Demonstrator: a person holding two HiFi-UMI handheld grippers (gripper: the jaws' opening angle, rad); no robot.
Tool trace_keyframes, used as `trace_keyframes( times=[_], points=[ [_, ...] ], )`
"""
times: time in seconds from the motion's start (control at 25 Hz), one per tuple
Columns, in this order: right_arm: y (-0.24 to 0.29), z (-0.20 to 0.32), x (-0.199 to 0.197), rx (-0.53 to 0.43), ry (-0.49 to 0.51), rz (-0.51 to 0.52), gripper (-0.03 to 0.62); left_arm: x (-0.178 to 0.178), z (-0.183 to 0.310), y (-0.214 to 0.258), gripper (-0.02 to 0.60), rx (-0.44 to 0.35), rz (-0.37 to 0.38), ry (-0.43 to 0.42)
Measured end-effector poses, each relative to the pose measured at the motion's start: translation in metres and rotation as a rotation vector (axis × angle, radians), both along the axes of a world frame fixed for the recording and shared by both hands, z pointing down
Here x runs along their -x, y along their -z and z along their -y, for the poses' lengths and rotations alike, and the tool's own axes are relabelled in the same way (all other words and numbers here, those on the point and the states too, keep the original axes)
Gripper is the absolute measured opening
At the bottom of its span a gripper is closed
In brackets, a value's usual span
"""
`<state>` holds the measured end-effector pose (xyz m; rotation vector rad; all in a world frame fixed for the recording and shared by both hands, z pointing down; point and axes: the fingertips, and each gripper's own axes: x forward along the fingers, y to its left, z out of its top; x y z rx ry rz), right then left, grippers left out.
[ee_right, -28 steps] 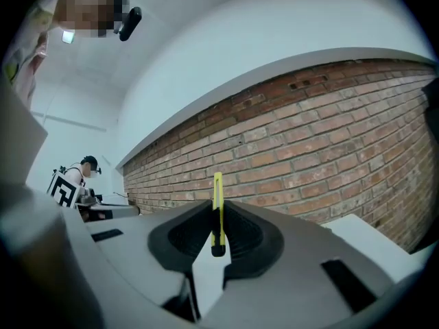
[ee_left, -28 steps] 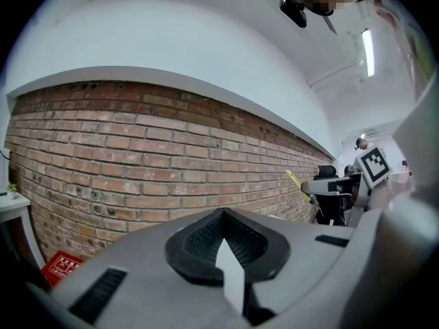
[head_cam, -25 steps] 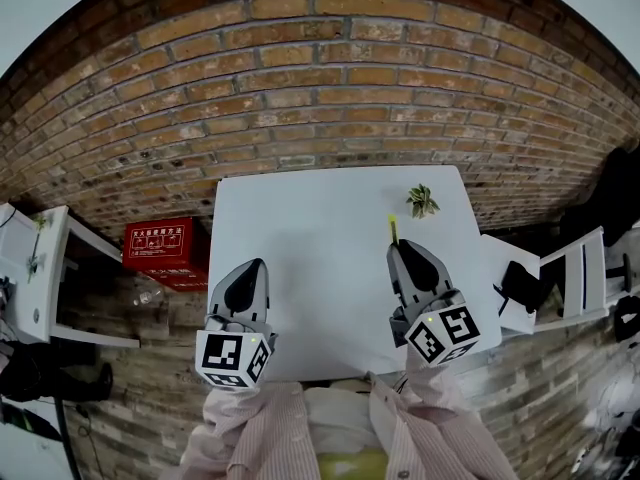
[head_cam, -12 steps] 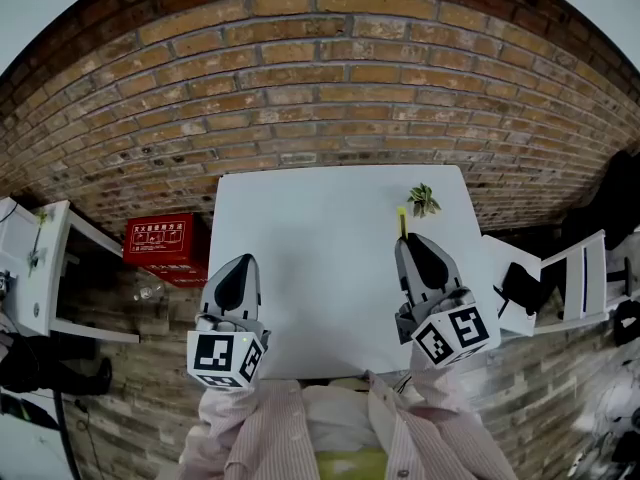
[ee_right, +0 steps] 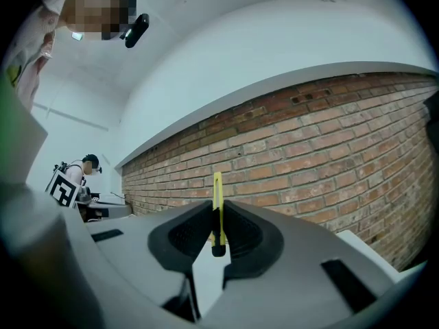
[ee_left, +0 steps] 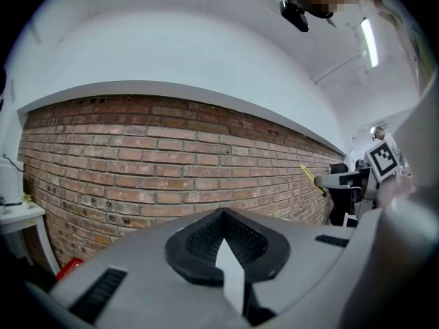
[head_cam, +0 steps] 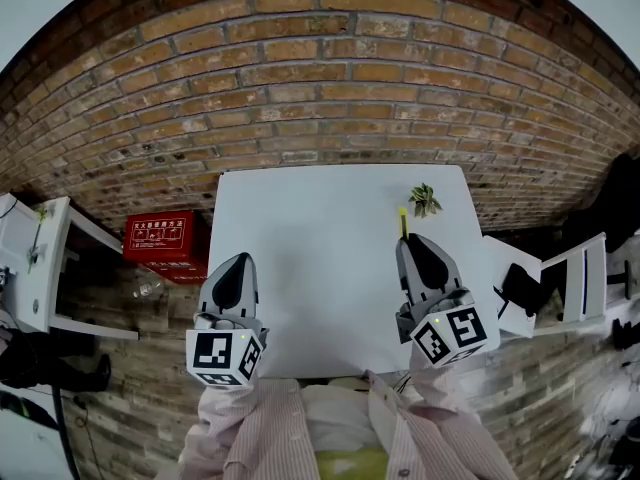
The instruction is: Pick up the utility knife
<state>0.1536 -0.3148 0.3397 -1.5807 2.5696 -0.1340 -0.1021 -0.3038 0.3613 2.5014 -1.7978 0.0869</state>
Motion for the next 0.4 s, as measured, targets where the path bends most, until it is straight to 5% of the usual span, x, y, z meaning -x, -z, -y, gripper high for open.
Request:
trace_keyframes(
  times=[0.4],
  points=[
    [-0.004,0.005,-0.004,0.001,-0.021,-0.012,0.054,0.002,0.005,-0.011,-0.009,0.025,0.004,0.013]
  ],
)
